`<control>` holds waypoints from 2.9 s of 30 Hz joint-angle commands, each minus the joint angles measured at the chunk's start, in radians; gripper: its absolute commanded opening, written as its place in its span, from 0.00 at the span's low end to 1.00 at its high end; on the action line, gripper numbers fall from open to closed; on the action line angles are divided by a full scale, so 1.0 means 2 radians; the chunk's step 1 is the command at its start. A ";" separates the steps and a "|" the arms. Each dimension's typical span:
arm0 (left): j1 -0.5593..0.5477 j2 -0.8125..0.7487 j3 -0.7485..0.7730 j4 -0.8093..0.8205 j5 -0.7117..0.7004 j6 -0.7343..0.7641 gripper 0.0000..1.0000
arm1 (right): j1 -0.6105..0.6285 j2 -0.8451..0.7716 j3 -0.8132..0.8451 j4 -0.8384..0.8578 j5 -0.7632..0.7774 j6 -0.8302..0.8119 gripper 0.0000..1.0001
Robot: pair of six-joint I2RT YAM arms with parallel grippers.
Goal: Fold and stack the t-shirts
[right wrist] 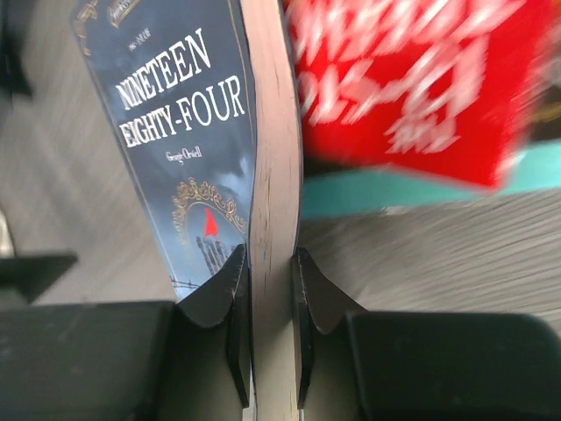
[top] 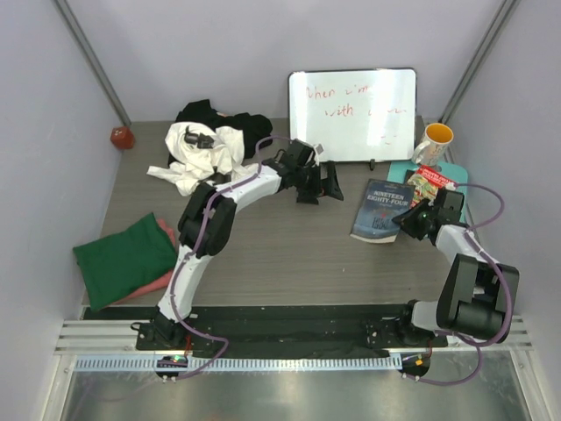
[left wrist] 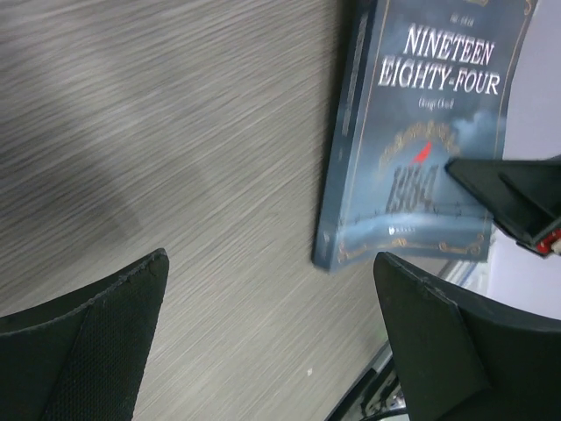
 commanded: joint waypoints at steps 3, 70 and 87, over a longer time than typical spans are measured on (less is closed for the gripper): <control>0.028 -0.098 -0.096 0.010 -0.037 0.016 1.00 | 0.047 -0.015 -0.039 -0.049 -0.091 -0.039 0.01; -0.046 -0.156 -0.420 0.164 -0.084 -0.045 0.00 | 0.326 0.186 -0.020 0.288 -0.101 0.092 0.01; 0.015 -0.235 -0.357 0.081 -0.187 0.010 0.00 | 0.326 0.067 0.011 0.129 -0.014 0.015 0.41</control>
